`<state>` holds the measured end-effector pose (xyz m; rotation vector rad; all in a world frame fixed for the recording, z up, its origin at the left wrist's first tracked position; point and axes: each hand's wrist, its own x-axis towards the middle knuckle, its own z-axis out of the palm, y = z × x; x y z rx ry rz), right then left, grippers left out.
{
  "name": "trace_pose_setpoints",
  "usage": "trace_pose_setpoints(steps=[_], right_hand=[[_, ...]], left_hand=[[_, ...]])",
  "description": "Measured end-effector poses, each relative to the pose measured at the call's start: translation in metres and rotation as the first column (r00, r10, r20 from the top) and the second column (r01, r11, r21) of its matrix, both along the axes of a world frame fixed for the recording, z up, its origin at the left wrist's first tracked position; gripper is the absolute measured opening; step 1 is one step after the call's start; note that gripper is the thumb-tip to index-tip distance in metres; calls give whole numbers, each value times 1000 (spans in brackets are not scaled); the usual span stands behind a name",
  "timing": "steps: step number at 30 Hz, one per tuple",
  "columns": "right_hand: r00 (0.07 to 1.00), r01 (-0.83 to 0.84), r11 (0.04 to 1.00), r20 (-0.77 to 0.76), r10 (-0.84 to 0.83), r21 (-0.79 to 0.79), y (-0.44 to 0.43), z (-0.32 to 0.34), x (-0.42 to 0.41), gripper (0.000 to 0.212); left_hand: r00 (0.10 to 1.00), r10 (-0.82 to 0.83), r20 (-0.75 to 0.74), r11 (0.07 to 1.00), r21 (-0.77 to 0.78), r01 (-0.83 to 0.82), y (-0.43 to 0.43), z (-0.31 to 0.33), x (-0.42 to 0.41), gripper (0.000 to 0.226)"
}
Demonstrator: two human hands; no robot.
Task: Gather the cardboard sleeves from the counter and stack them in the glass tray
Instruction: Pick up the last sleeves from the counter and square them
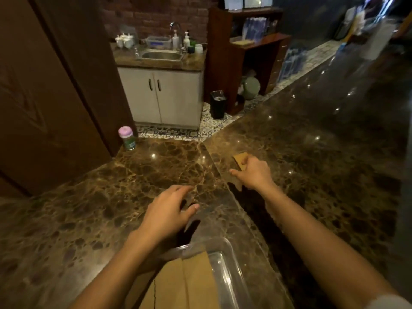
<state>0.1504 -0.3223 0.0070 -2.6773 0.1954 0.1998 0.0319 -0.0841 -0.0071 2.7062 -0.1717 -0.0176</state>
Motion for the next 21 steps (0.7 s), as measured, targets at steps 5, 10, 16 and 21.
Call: trace_pose_setpoints(steps=[5, 10, 16, 21], right_hand=[[970, 228, 974, -92, -227, 0, -15, -25, 33, 71], [972, 211, 973, -84, -218, -91, -18, -30, 48, 65], [977, 173, 978, -108, -185, -115, -21, -25, 59, 74], [966, 241, 962, -130, -225, 131, -24, -24, 56, 70]], left_hand=[[991, -36, -131, 998, 54, 43, -19, -25, 62, 62], [971, -67, -231, 996, 49, 80, -49, -37, 96, 47], [955, -5, -295, 972, -224, -64, -84, -39, 122, 46], [896, 103, -431, 645, -656, -390, -95, -43, 130, 70]])
